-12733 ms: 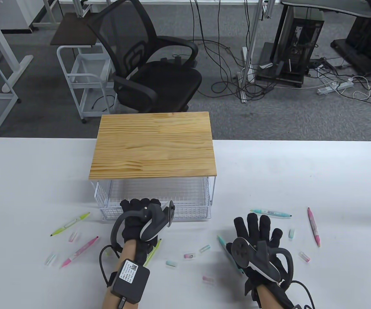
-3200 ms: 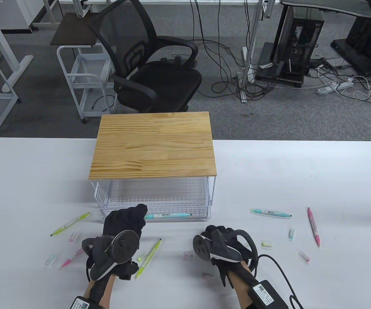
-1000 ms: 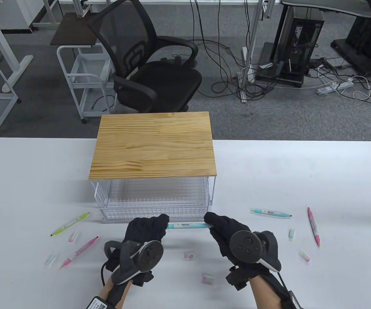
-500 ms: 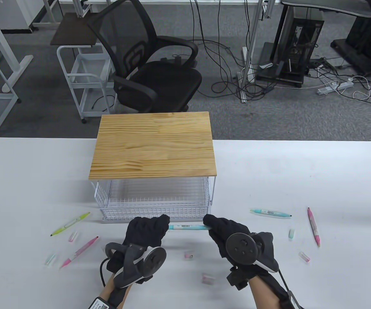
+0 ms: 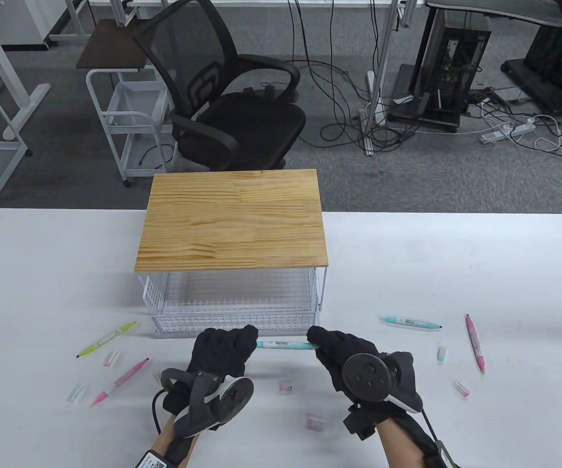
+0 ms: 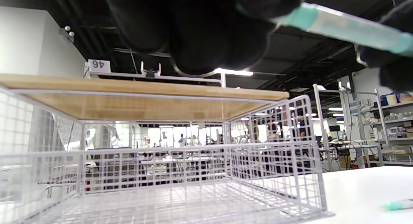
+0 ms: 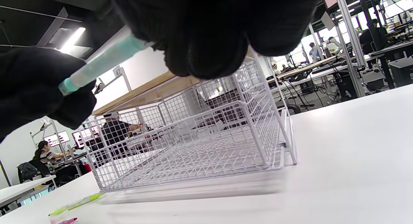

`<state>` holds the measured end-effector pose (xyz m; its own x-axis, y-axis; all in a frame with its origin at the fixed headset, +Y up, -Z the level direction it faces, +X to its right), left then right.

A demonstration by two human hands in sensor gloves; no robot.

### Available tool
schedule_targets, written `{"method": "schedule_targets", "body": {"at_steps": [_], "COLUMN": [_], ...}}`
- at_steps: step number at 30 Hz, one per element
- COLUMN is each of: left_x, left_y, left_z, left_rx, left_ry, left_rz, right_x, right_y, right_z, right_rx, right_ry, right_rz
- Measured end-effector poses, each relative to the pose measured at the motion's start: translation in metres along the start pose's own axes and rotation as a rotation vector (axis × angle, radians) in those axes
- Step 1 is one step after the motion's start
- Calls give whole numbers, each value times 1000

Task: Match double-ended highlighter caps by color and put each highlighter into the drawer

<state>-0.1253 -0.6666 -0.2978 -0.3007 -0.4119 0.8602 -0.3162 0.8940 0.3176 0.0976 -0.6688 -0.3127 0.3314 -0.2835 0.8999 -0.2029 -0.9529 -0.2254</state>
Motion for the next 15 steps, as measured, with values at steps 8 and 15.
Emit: {"method": "schedule_targets", "body": {"at_steps": [8,15], "left_x": [0,0], "left_y": [-2,-12], "left_z": [0,2], "left_rx": [-9,-12], "left_ry": [-11,11], "left_rz": [14,53], "right_x": [0,0], "right_y": [4,7], "right_z": [-1,3], "right_rx": [22,53], "right_ry": [-11,-14], "right_rz": [-13,-60]}}
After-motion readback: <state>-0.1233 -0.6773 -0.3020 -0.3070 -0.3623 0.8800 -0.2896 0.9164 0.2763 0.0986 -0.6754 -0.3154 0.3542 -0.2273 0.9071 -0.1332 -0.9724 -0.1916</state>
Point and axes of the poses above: the tracker on the back of each hand, its own z axis roughly to the little-finger side, its own x axis roughly from the fingertips to the wrist, y = z × x, the point moved 5 cm from there along -x, roughly from the wrist to the fingertips, and after that the axes turned 15 degrees about x, right-handed, at the moved point
